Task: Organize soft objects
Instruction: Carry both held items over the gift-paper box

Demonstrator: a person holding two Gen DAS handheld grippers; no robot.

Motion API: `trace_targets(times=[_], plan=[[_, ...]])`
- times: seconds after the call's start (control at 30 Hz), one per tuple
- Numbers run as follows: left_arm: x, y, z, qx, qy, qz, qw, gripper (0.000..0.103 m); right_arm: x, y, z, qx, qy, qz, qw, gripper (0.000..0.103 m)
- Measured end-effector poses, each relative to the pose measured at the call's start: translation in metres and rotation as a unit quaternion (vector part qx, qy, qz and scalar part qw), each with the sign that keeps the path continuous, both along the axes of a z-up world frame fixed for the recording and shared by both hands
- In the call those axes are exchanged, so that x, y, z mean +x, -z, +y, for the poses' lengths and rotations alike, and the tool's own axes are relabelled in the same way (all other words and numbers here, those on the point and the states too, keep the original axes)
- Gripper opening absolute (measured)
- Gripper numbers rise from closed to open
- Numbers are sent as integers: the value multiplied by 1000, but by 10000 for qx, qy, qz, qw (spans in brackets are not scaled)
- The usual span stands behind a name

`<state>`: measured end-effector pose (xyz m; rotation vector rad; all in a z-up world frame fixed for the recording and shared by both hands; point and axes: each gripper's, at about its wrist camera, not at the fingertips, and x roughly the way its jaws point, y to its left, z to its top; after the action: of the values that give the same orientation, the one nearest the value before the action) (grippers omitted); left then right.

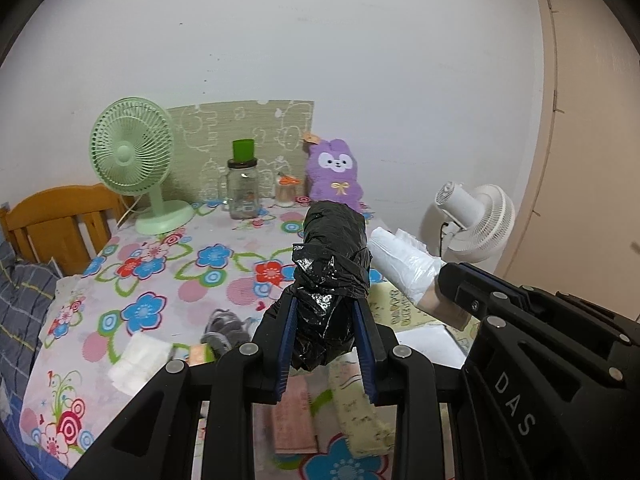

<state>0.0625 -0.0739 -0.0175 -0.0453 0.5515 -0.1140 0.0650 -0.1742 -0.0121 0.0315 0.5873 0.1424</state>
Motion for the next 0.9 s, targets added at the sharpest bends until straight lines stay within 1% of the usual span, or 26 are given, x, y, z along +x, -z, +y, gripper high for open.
trace_targets(times=[0.33,0.63,0.9], plan=[[10,9,-28,-44,259,110,9996,28,6,9,-27,-37,263,74,9996,6],[19,23,-55,-64,567,331,9978,28,11,24,-54,-67,611,228,9978,6],[31,42,-71,92,670,685,9954,28,22,45,-69,-30,757,481,9960,6]])
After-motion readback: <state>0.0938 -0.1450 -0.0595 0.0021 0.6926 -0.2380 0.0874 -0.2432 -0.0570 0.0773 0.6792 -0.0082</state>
